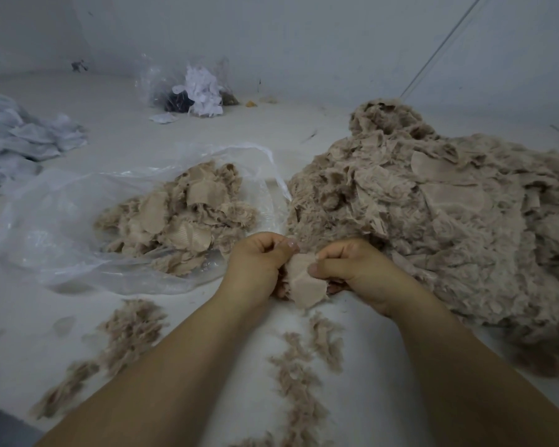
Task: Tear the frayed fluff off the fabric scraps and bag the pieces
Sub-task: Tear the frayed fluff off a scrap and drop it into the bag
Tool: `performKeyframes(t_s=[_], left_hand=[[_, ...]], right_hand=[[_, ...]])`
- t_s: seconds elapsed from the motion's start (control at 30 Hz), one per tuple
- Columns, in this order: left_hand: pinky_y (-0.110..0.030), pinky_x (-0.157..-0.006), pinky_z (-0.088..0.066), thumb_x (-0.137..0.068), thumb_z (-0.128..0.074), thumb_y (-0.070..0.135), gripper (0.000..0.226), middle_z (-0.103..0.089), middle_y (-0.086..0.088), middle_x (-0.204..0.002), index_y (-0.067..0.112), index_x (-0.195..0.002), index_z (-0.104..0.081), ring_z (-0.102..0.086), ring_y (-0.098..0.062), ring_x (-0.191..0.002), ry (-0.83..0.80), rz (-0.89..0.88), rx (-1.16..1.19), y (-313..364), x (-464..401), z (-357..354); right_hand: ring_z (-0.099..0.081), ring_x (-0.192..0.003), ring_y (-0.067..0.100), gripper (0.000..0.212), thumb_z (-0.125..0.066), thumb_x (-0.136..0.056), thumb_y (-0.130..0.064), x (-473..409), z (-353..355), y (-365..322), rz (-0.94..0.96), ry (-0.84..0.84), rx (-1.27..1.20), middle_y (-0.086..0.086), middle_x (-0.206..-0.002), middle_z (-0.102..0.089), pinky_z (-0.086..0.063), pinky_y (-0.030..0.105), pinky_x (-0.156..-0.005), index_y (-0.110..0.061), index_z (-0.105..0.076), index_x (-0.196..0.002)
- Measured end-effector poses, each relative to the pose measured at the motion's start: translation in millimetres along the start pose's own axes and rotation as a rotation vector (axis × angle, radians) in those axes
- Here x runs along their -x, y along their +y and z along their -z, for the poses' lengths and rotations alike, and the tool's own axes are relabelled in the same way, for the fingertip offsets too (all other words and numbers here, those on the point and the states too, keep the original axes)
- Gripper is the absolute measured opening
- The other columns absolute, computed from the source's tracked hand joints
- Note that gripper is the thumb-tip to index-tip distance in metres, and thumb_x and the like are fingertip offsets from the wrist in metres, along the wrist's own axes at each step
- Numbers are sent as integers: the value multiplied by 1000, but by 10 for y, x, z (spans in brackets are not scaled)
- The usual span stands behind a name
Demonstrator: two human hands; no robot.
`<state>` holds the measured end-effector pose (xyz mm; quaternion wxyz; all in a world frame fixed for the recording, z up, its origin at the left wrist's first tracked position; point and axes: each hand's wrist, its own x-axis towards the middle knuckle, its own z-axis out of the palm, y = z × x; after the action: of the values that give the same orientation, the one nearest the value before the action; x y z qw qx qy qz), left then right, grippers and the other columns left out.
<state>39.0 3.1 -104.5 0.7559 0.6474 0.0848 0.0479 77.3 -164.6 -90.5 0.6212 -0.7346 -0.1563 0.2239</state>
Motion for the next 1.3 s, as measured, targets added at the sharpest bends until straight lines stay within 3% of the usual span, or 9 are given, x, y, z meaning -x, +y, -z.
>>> performKeyframes(t_s=[0.17, 0.43, 0.5, 0.6, 0.63, 0.93, 1.1, 1.23, 1.3], left_hand=[[-24, -34, -39, -95, -64, 20, 22, -63, -13, -57, 6, -79, -67, -49, -22, -39, -10, -66, -73, -11, 21, -13], [-21, -32, -32, -98, -56, 8, 30, -56, -9, -50, 8, -69, -60, -42, -17, -33, 137, -138, 57, 49, 20, 71], [-17, -32, -28, -94, -61, 9, 26, -56, -10, -50, 9, -68, -65, -43, -16, -31, -57, -80, 37, 70, 24, 200], [-15, -33, -28, -84, -74, 28, 27, -63, -13, -55, 3, -77, -72, -48, -12, -31, -640, 59, -189, 137, 91, 344], [-17, -33, -28, -82, -76, 35, 32, -64, -13, -57, 4, -78, -74, -49, -11, -32, -729, 73, -257, 154, 102, 352], [-16, -32, -27, -69, -76, 50, 49, -54, -9, -45, 7, -61, -55, -37, -14, -27, -122, -70, -284, 120, 132, 42], [-17, -33, -27, -99, -57, 24, 37, -48, -5, -45, 9, -65, -54, -37, -15, -29, -32, -91, -222, 60, 89, -43], [-15, -33, -24, -103, -49, 25, 39, -51, -5, -47, 7, -69, -56, -37, -16, -26, 51, -42, -53, 76, 70, 4], [-16, -33, -24, -102, -51, 33, 40, -53, -5, -47, 4, -75, -59, -41, -17, -28, 0, -25, -151, 87, 59, 28]], right_hand=[[-53, -52, 8, 28, -73, -86, -27, 10, -40, -11, 39, -22, -9, -2, -56, -58, -46, 19, -53, -18, -68, -60], [-39, -45, 8, 39, -68, -83, -29, 5, 3, 38, 55, 27, -139, -7, -47, -42, -37, 20, -51, -22, -57, -46], [-46, -44, 6, 33, -67, -81, -34, 7, 10, 43, 53, 19, -199, -8, -46, -46, -45, 20, -51, -20, -64, -51], [-49, -47, 9, 32, -66, -84, -35, -4, 5, 50, 67, 20, -178, -7, -48, -49, -46, 23, -55, -19, -67, -56], [-47, -48, 10, 33, -67, -82, -36, -5, 6, 52, 72, 21, -170, -6, -48, -48, -45, 24, -55, -19, -65, -54], [-41, -48, 10, 42, -77, -78, -39, -24, 20, 77, 100, 25, -52, 0, -49, -45, -37, 21, -52, -16, -53, -53], [-44, -50, 12, 44, -70, -86, -37, -30, 10, 84, 95, -18, -85, 0, -51, -48, -40, 22, -56, -20, -52, -48], [-47, -49, 12, 44, -66, -82, -39, -14, -7, 57, 85, 1, -142, 1, -50, -48, -44, 21, -56, -20, -52, -45], [-52, -51, 14, 43, -65, -83, -39, -7, -5, 48, 68, 17, -168, 2, -51, -49, -49, 21, -56, -19, -51, -47]])
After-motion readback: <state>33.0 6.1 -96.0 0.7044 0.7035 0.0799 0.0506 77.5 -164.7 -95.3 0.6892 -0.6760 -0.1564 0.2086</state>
